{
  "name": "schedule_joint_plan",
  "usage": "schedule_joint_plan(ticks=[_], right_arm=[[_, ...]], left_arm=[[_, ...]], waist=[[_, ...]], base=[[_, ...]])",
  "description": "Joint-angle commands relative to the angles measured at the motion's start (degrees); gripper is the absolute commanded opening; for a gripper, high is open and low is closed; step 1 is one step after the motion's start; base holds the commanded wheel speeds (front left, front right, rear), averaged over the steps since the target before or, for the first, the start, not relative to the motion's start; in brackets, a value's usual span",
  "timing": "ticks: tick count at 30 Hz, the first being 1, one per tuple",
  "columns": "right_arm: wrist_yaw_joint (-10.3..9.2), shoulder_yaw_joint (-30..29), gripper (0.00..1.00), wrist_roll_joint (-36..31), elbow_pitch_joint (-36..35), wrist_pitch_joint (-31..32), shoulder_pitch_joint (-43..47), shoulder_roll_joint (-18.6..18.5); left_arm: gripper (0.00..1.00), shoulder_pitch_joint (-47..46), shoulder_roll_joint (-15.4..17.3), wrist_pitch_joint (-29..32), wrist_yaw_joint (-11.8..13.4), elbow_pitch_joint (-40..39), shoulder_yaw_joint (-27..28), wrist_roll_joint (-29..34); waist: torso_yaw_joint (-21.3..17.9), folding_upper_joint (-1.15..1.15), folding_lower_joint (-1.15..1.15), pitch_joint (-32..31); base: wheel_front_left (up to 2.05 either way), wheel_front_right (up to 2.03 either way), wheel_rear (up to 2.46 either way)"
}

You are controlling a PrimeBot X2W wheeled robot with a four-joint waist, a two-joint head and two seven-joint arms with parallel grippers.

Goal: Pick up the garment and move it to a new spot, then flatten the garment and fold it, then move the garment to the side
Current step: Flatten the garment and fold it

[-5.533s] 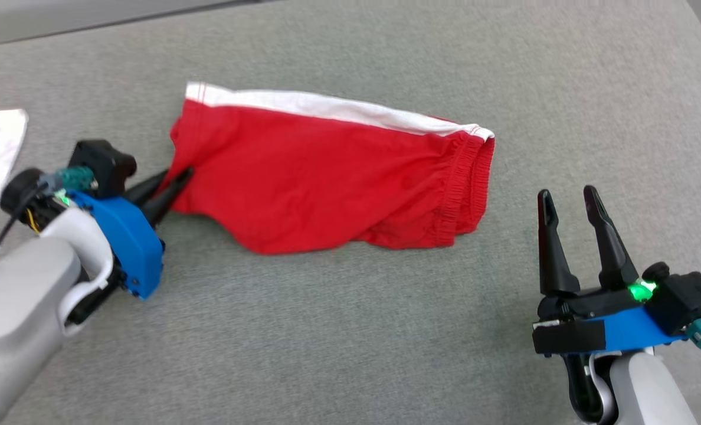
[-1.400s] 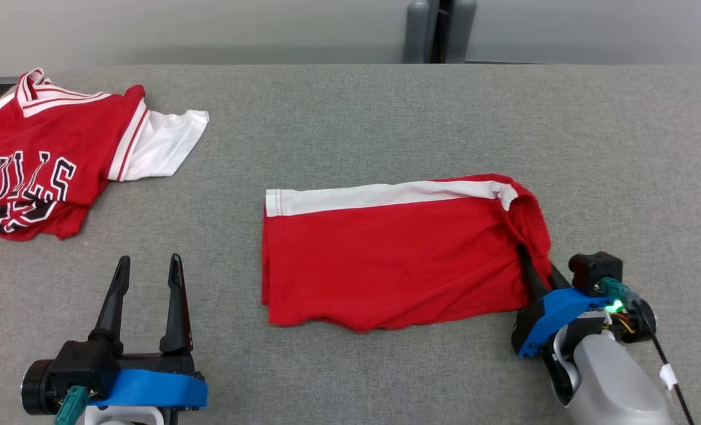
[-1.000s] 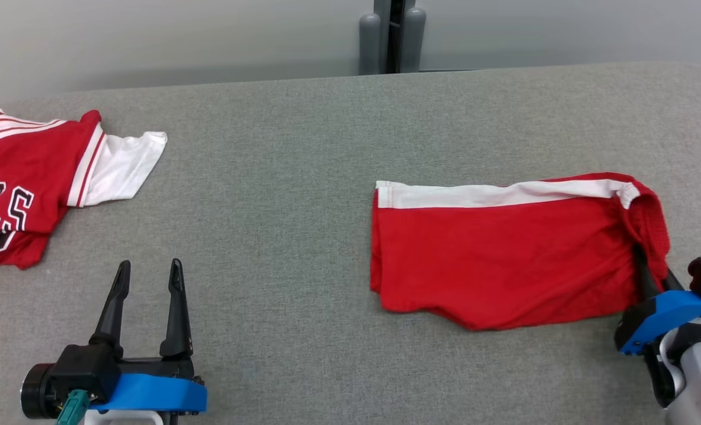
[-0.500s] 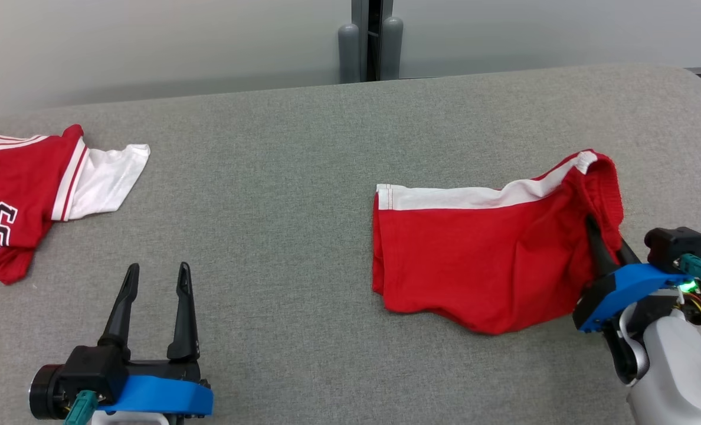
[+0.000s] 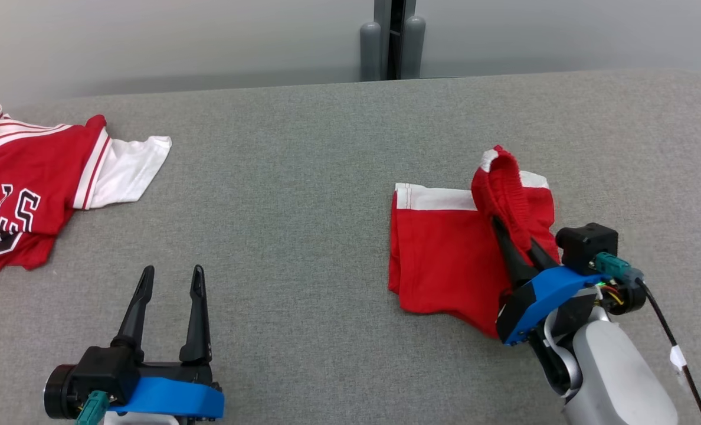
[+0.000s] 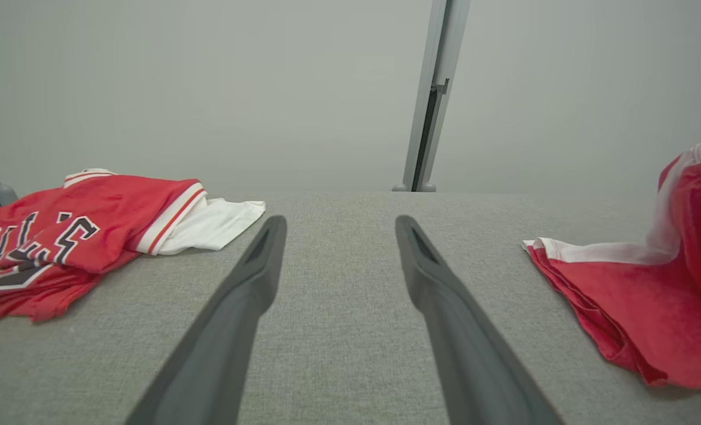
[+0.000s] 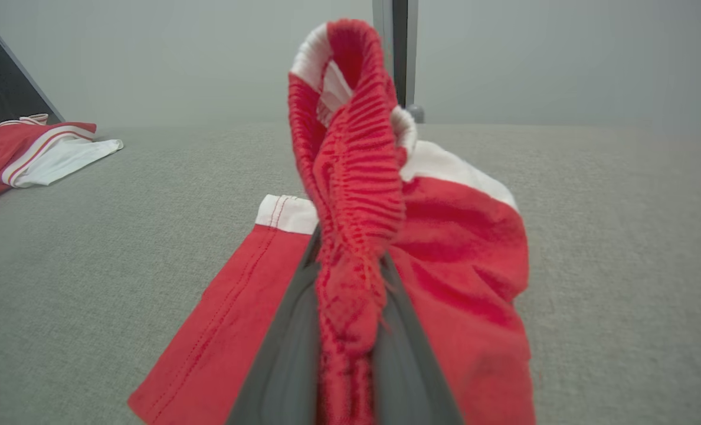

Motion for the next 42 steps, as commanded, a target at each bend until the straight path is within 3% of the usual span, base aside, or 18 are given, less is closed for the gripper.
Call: schedule_joint_plan(ticks=[1, 9, 10, 12, 19, 28, 34, 42], right_arm=[[-0.03, 0.51, 0.00, 0.06, -0.48, 0.21, 0.36, 0.61], [-0.04, 3.38, 0.00, 0.14, 2.27, -0.38, -0.56, 2.67], [-0.03, 3.42, 0.16, 0.05, 2.94, -0.77, -0.64, 2.78], [-0.03, 3.57, 1.00, 0.03, 4.29, -1.55, -0.81, 2.98], [-0.04, 3.82, 1.00, -0.74, 4.37, -7.46, -1.55, 3.06], [-0.03, -0.49, 1.00, 0.09, -2.81, -14.82, 2.07, 0.28], [-0.04, -4.32, 1.00, -0.64, -8.98, -16.17, 7.68, -0.62], [-0.04, -8.79, 1.00, -1.18, -16.94, -16.18, 15.93, 1.09]], left_arm=[[1.00, -0.70, 0.17, -0.17, 0.24, 0.10, -0.12, -0.34], [1.00, -1.79, 0.17, -0.17, 0.77, 0.27, -1.40, -1.28], [1.00, -1.85, 0.17, -0.16, 0.78, 0.27, -1.50, -1.29], [1.00, -1.80, 0.17, -0.17, 0.95, 0.27, -1.54, -1.31], [1.00, -0.84, 0.16, -0.17, 1.18, 0.04, -0.35, -0.89], [1.00, 0.19, 0.18, -0.16, 0.89, -0.84, 1.88, 0.51], [1.00, 1.40, 0.17, -0.16, 0.67, -1.53, 3.90, 1.90], [1.00, 3.90, 0.17, -0.17, 0.32, -1.73, 5.52, 3.43]], waist=[[0.49, 0.00, 0.00, 0.37], [2.43, 0.00, 0.00, 1.05], [2.59, 0.00, 0.00, 1.05], [2.80, 0.00, 0.00, 0.98], [1.53, 0.00, 0.00, 0.24], [-1.91, 0.00, 0.00, -2.12], [-3.48, 0.00, 0.00, -4.03], [-4.06, 0.00, 0.00, -6.39]], base=[[0.00, 0.00, 0.00], [0.00, 0.00, 0.00], [0.00, 0.00, 0.00], [0.00, 0.00, 0.00], [0.00, 0.00, 0.00], [0.00, 0.00, 0.00], [0.00, 0.00, 0.00], [0.00, 0.00, 0.00]])
